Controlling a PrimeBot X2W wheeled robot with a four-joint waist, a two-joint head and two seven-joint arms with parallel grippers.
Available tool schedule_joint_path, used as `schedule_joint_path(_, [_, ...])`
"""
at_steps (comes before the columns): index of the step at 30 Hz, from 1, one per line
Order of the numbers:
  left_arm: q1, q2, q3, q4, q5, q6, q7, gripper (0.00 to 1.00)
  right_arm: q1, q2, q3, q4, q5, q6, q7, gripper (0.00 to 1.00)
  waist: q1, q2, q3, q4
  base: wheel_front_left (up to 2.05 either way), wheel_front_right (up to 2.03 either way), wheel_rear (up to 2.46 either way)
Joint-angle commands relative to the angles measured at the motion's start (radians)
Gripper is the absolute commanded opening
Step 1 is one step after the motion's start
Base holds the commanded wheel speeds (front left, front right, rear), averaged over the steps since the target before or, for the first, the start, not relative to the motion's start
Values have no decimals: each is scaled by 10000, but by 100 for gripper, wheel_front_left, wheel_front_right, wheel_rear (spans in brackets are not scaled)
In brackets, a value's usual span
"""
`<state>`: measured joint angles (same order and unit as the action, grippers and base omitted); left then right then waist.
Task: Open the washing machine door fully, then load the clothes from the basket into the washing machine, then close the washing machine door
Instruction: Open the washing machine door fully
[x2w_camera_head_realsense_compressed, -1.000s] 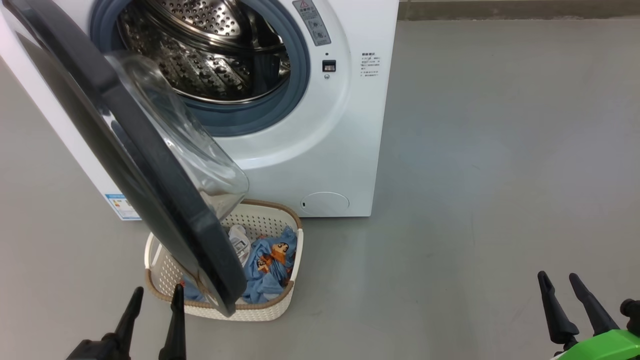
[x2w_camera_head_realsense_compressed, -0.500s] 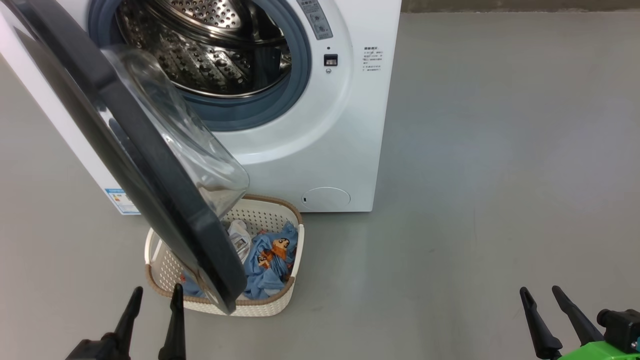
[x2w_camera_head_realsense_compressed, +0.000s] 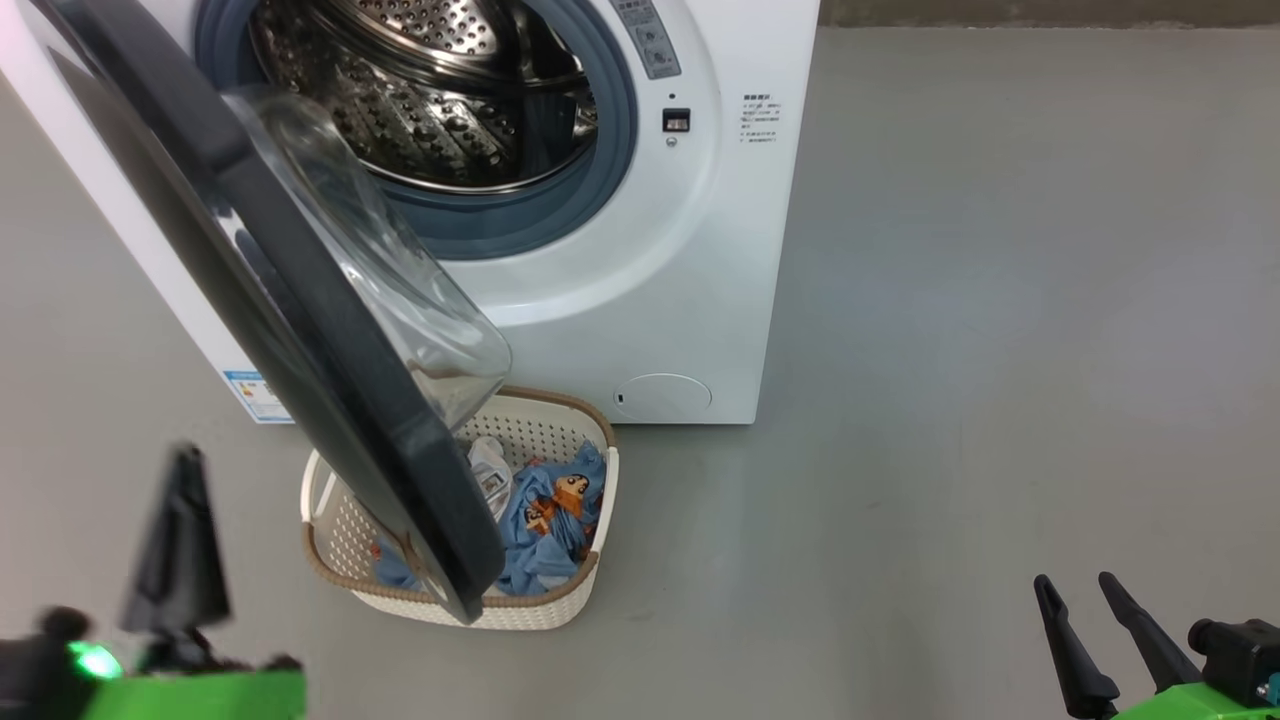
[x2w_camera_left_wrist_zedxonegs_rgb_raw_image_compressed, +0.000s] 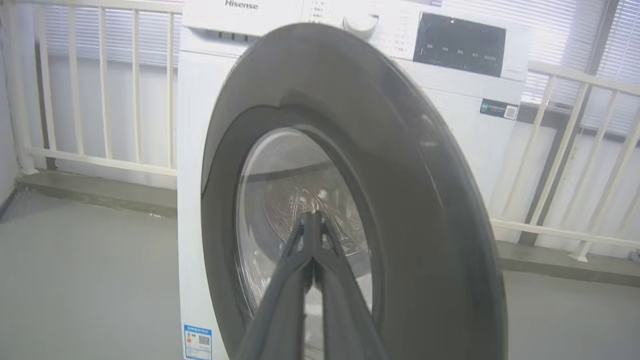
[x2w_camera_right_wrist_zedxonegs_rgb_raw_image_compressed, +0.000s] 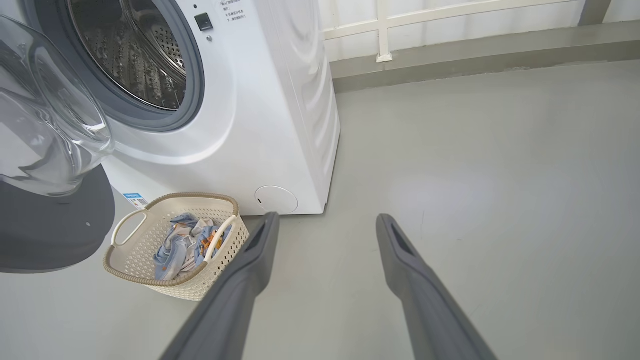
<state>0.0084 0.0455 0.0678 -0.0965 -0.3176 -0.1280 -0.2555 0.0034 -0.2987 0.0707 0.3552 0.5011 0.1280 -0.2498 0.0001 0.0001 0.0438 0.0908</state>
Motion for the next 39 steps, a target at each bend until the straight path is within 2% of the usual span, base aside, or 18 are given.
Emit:
schedule_joint_path(1, [-583,68,524,-1108,191,-27,-63,0,23,-201,230,-233,-48,27,-120,100,-1,-1,23,28,0,0,0])
schedule_joint_path(5, [-701,52,-81,-2860,70,66,-63,0,6,-223,251,-262,-62,27,-120,100,-1,-1,41,53,0,0,0])
schedule_joint_path(9, [-537,50,-1601,-3530,113,87,-63,0,9,-231,332,-327,-71,27,-120,100,-1,-1,59,58,0,0,0])
schedule_joint_path(12, [-419,49,-2929,-3286,110,72,-63,0,3,-245,373,-348,-72,27,-120,100,-1,-1,74,61,0,0,0])
schedule_joint_path(13, [-419,49,-2929,-3286,110,72,-63,0,3,-245,373,-348,-72,27,-120,100,-1,-1,74,61,0,0,0])
schedule_joint_path(16, [-405,49,-3871,-2480,-41,62,-63,0,-8,-231,372,-392,-98,27,-120,100,-1,-1,85,51,0,0,0])
schedule_joint_path(19, [-548,48,-4339,-1481,-397,121,-63,0,-17,-198,361,-431,-135,27,-120,100,-1,-1,95,27,0,0,0])
schedule_joint_path(29, [-1427,48,-4451,1098,-1313,428,-63,0,-93,-156,280,-586,-226,27,-120,100,-1,-1,204,-64,0,0,0])
schedule_joint_path(39, [-1942,47,-3807,2185,-1650,443,-63,0,-161,-129,122,-695,-258,27,-120,100,-1,-1,344,-47,0,0,0])
